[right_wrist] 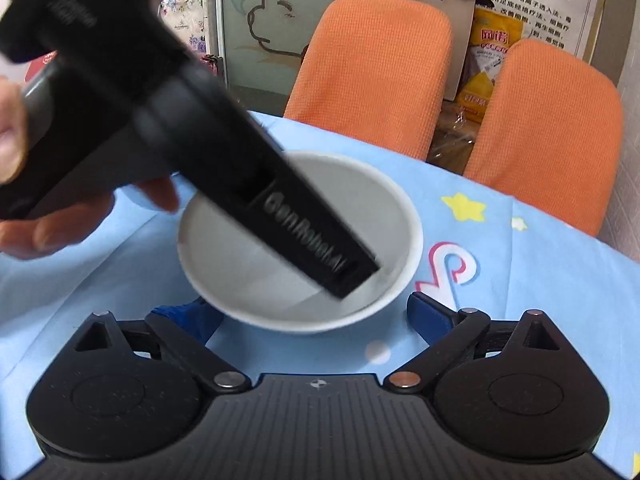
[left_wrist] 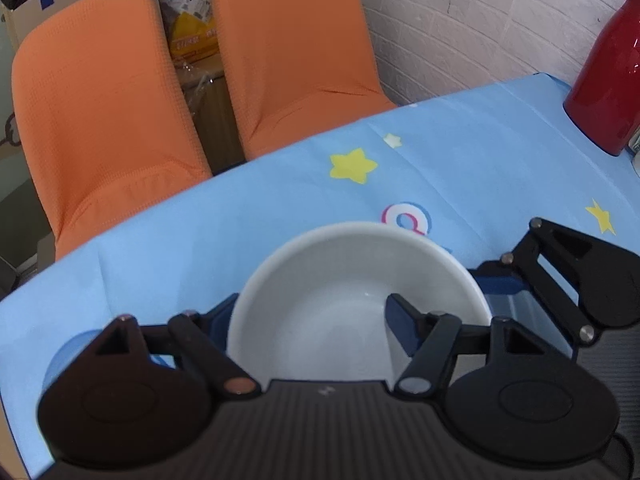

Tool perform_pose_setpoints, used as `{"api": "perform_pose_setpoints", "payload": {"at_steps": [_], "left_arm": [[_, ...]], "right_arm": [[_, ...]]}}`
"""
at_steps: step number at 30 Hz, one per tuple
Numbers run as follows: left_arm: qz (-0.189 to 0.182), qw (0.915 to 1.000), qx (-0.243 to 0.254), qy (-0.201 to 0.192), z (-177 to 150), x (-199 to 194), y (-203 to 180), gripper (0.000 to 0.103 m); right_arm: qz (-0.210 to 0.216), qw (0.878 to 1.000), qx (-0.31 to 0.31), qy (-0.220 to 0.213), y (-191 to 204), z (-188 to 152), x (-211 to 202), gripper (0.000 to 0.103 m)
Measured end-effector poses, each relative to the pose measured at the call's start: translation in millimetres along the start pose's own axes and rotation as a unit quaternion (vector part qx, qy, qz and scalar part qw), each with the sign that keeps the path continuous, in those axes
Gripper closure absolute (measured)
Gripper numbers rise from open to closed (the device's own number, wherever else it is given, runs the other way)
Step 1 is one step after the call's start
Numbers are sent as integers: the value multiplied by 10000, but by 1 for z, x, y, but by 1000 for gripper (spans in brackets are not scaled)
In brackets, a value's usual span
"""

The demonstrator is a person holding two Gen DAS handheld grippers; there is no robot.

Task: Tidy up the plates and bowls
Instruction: 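Move the left tool to the white ceramic bowl and grip its rim, then lower the white bowl with the left tool into the steel bowl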

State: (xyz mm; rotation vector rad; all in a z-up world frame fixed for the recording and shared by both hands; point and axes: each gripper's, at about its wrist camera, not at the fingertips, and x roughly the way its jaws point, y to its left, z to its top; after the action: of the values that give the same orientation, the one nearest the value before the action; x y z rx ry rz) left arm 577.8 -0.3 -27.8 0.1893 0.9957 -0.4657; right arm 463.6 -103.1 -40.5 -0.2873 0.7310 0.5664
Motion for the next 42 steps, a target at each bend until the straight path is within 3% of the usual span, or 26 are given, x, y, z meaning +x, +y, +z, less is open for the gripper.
{"api": "perform_pose_setpoints", "payload": {"at_steps": [12, 20, 30, 38, 42], "left_arm": [[-178, 9993, 33, -323, -9, -29, -20, 35], [-230, 9978, -32, -629, -31, -86, -65, 34], [-452, 9978, -64, -486, -104, -139, -151, 32], [-715, 9971, -113, -222, -158, -141, -188, 32], [-634, 9979, -38, -146, -172, -135, -197, 32]], "right_arm": [[-151, 9986, 70, -499, 2, 4, -30, 18], [-234, 9975, -188, -635, 9, -6, -97, 18], [-264, 9989, -157, -357, 61, -65, -187, 18], [-243, 9993, 235, -182, 87, -113, -210, 17], [-215, 9994, 246, -133, 92, -127, -205, 18]]}}
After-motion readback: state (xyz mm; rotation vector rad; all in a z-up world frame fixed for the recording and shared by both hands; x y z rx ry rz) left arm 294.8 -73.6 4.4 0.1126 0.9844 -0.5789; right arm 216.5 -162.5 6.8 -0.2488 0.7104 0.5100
